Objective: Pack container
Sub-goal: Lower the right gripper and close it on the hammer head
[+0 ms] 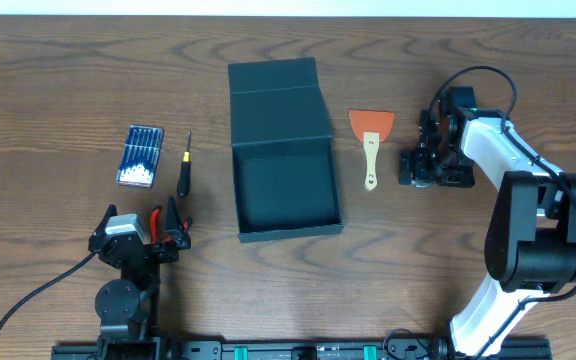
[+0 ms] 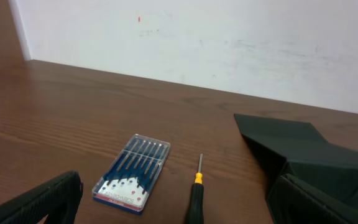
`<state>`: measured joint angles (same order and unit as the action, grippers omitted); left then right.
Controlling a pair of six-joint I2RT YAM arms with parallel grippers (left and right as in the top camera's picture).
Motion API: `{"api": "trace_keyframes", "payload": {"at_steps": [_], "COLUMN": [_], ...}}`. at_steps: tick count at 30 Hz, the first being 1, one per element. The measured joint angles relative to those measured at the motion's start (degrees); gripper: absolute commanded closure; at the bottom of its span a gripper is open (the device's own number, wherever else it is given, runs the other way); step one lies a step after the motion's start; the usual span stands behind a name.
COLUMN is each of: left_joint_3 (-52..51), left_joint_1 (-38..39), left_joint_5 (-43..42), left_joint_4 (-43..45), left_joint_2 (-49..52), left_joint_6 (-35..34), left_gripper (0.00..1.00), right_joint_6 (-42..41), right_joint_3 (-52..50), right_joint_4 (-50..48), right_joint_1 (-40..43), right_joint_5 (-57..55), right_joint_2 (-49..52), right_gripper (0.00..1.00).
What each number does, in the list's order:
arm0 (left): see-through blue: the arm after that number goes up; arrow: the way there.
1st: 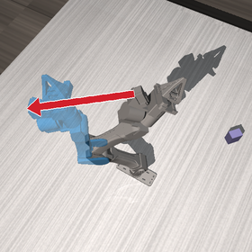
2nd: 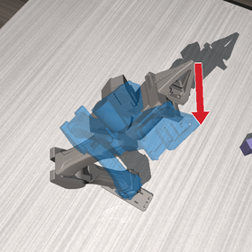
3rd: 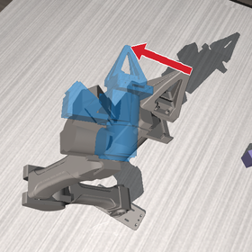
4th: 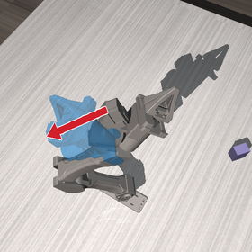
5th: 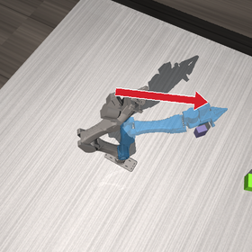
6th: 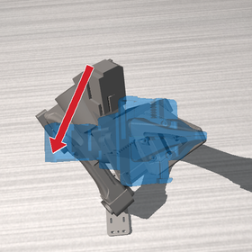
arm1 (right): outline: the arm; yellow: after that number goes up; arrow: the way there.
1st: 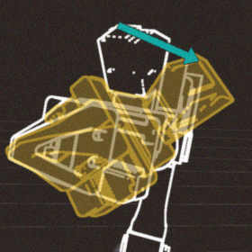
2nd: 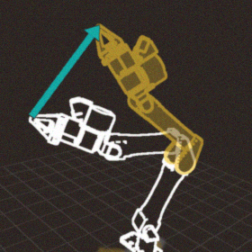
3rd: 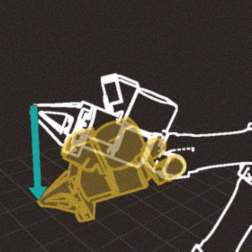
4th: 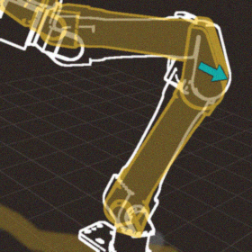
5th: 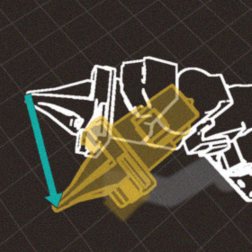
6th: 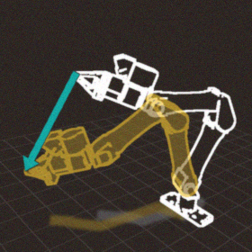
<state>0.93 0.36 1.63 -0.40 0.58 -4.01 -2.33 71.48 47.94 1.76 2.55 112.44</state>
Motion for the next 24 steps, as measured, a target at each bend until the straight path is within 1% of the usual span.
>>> {"api": "trace_keyframes", "payload": {"at_steps": [4, 8, 12, 14, 24], "left_joint_3": [0.0, 0.0, 0.0, 0.0, 0.0], "left_joint_1": [0.0, 0.0, 0.0, 0.0, 0.0], "left_joint_5": [0.0, 0.0, 0.0, 0.0, 0.0], "left_joint_4": [0.0, 0.0, 0.0, 0.0, 0.0], "left_joint_2": [0.0, 0.0, 0.0, 0.0, 0.0], "left_joint_6": [0.0, 0.0, 0.0, 0.0, 0.0], "left_gripper": [0.01, 0.01, 0.01, 0.02, 0.01], "right_joint_6": [0.3, 0.4, 0.5, 0.4, 0.4], "right_joint_3": [-0.1, -0.2, -0.2, -0.2, -0.3], "right_joint_4": [0.2, 0.3, 0.6, 0.7, 0.8], "right_joint_1": [0.0, 0.0, 0.0, 0.0, 0.0], "right_joint_5": [-0.6, -0.9, -1.0, -1.1, -1.0], "right_joint_2": [0.0, 0.0, 0.0, 0.0, 0.0], "right_gripper": [0.11, 0.1, 0.14, 0.13, 0.2]}}
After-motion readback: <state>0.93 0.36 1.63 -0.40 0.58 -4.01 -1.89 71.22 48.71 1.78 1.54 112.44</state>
